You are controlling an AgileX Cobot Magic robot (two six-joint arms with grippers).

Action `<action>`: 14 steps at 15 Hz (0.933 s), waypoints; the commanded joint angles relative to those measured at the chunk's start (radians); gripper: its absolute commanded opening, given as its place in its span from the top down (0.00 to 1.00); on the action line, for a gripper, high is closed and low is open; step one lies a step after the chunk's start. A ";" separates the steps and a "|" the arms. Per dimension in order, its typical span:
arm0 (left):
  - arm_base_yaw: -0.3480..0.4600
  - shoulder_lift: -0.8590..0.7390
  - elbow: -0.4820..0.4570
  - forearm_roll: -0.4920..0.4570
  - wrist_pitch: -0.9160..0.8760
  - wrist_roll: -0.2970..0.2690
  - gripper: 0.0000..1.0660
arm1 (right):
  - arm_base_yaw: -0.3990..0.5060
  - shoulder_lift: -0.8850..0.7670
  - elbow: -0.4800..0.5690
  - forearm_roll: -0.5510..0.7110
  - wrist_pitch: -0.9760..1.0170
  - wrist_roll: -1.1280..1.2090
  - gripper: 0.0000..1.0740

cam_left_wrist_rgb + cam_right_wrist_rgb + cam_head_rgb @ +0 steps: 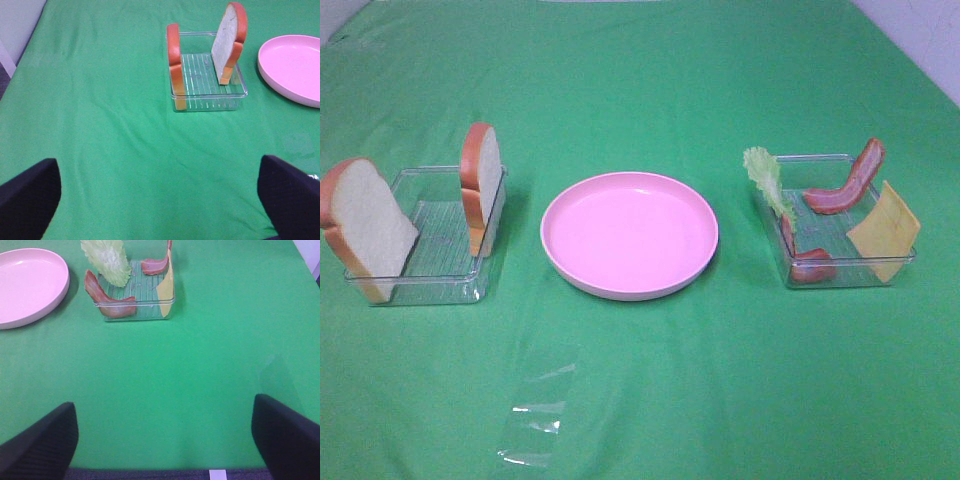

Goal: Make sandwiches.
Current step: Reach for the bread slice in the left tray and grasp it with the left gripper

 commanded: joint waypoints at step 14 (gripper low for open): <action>-0.005 0.434 -0.168 0.011 0.127 0.002 0.04 | -0.004 -0.027 0.003 -0.006 -0.006 -0.013 0.17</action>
